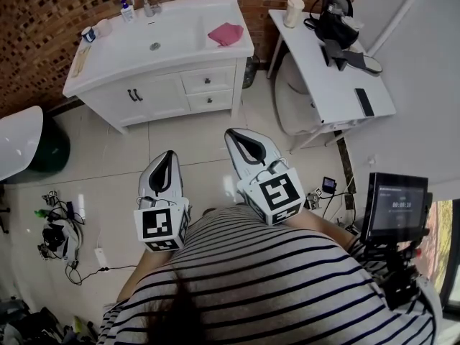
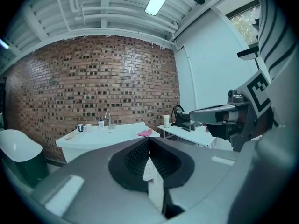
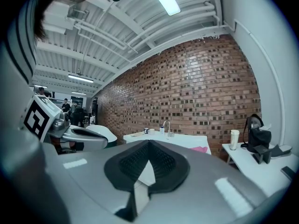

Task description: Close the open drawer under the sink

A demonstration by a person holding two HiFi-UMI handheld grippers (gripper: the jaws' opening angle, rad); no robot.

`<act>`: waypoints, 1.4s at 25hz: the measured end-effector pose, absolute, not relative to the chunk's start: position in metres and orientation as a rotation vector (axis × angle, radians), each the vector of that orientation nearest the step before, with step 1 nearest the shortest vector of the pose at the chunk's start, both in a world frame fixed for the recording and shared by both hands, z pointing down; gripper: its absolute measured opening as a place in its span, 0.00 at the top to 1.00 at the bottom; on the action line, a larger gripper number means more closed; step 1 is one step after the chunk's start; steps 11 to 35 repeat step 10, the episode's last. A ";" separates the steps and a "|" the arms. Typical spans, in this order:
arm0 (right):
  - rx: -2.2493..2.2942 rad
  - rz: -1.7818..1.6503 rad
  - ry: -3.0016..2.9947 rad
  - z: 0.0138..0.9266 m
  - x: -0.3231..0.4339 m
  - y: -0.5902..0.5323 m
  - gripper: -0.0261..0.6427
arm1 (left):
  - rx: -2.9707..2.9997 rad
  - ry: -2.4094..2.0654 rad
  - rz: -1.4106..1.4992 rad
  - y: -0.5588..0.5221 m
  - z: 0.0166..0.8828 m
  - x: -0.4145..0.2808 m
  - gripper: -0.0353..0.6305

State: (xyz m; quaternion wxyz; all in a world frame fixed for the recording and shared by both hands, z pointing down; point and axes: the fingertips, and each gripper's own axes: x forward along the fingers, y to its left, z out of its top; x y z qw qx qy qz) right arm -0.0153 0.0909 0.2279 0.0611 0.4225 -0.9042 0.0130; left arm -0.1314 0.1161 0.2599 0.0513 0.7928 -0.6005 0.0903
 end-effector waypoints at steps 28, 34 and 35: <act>1.260 0.044 -2.737 0.240 -0.033 0.090 0.96 | 2.406 -1.850 0.273 0.117 0.263 -0.147 0.92; 1.260 0.044 -2.737 0.240 -0.033 0.090 0.96 | 2.406 -1.850 0.273 0.117 0.263 -0.147 0.92; 1.260 0.044 -2.737 0.240 -0.033 0.090 0.96 | 2.406 -1.850 0.273 0.117 0.263 -0.147 0.92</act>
